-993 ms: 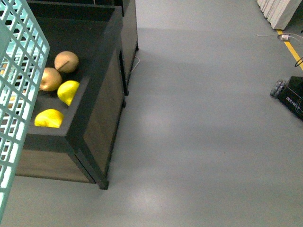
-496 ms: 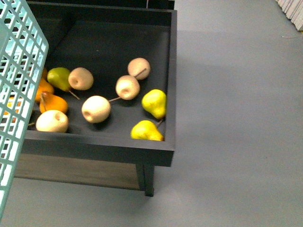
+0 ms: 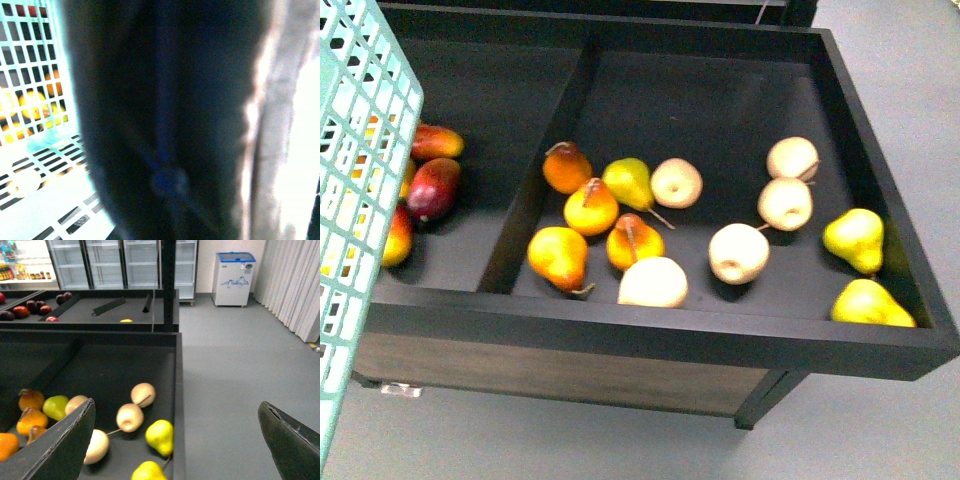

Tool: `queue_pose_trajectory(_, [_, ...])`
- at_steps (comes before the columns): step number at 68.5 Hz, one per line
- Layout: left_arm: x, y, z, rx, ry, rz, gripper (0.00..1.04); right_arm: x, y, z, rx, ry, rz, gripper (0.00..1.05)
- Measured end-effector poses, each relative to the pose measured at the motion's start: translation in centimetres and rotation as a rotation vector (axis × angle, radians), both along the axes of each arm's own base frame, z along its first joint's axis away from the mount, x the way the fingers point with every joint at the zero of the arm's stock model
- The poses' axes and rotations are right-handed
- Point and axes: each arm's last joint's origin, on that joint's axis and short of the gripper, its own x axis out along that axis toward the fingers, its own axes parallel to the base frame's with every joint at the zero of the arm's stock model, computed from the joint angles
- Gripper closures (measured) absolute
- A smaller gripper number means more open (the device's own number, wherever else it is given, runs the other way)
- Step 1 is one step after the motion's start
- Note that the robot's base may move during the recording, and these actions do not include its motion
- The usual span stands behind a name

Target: Pick mango and avocado into basket

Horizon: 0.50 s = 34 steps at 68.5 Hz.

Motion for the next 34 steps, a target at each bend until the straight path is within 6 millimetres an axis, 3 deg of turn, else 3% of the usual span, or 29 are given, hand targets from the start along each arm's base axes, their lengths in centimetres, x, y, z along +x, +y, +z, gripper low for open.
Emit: queue_pose_trajectory(34, [-0.01,0.00,0.01,0.000,-0.001,0.000,0.92,0.00,0.00,0.00,0.000,0.000,-0.002,0.09])
